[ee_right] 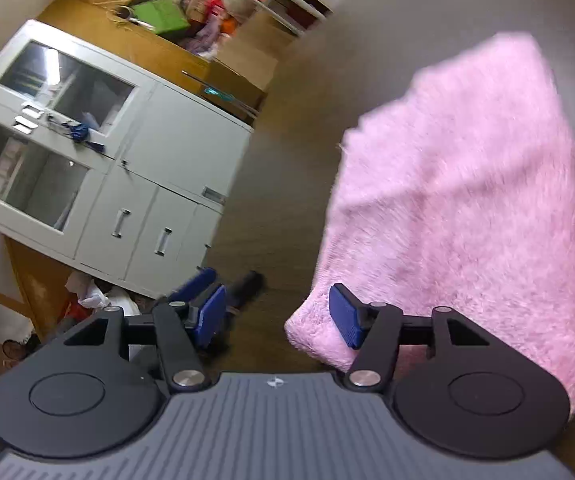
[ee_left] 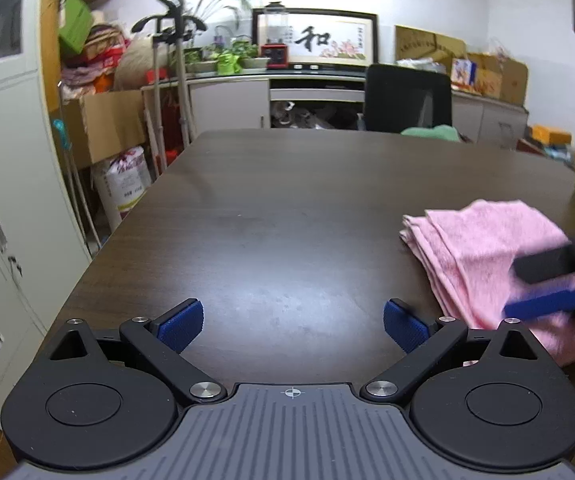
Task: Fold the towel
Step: 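Open the right gripper and smooth the folded towel with both grippers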
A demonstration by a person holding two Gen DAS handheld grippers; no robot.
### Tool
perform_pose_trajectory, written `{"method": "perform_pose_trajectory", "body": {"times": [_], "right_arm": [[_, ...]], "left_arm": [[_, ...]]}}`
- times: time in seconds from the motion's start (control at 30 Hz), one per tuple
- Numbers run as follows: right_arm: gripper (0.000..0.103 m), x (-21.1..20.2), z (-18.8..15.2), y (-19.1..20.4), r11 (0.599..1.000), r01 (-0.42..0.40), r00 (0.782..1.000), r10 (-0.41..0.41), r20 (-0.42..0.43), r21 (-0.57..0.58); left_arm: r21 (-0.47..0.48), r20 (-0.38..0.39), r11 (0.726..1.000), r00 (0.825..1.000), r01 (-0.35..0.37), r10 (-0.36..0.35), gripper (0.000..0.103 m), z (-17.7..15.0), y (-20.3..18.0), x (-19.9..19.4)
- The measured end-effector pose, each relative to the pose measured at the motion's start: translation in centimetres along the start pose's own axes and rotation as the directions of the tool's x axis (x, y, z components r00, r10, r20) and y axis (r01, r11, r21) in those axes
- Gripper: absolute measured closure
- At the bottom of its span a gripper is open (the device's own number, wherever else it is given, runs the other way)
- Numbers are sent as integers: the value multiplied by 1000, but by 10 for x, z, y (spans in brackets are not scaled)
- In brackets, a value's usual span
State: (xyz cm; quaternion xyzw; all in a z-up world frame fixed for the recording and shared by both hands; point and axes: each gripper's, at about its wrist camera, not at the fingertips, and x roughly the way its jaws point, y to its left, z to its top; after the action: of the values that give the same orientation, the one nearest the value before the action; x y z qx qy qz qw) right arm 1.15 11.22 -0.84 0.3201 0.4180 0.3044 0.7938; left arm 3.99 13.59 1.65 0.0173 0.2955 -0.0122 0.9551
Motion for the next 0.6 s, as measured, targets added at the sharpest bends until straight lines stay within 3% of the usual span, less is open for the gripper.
{"method": "perform_pose_trajectory", "body": {"times": [0.03,0.13,0.2,0.33,0.47,0.53,0.6], "right_arm": [[39,-10,2,8,999,16,1000,-15,26,-37],[30,-41,6,31,970,170,980,-147,134,-174],[30,-56,8,42,897,362,925,-312,219,-252],[30,-51,8,42,754,574,817,-507,274,-318],[30,-39,12,35,711,616,787,-559,259,-338],[30,-27,15,30,654,662,748,-611,260,-367],[30,0,18,24,554,714,683,-686,252,-428]], "left_arm": [[2,5,1000,1000,11,-11,5,2,-3,-1],[27,38,998,998,54,-56,5,12,-16,-9],[78,65,995,995,68,-73,5,18,-31,-14],[176,64,980,992,92,-104,5,27,-70,-6],[226,-2,968,994,110,-113,5,20,-90,9],[253,-33,965,997,74,-67,4,10,-94,19],[243,-42,967,997,72,-64,4,4,-91,21]]}}
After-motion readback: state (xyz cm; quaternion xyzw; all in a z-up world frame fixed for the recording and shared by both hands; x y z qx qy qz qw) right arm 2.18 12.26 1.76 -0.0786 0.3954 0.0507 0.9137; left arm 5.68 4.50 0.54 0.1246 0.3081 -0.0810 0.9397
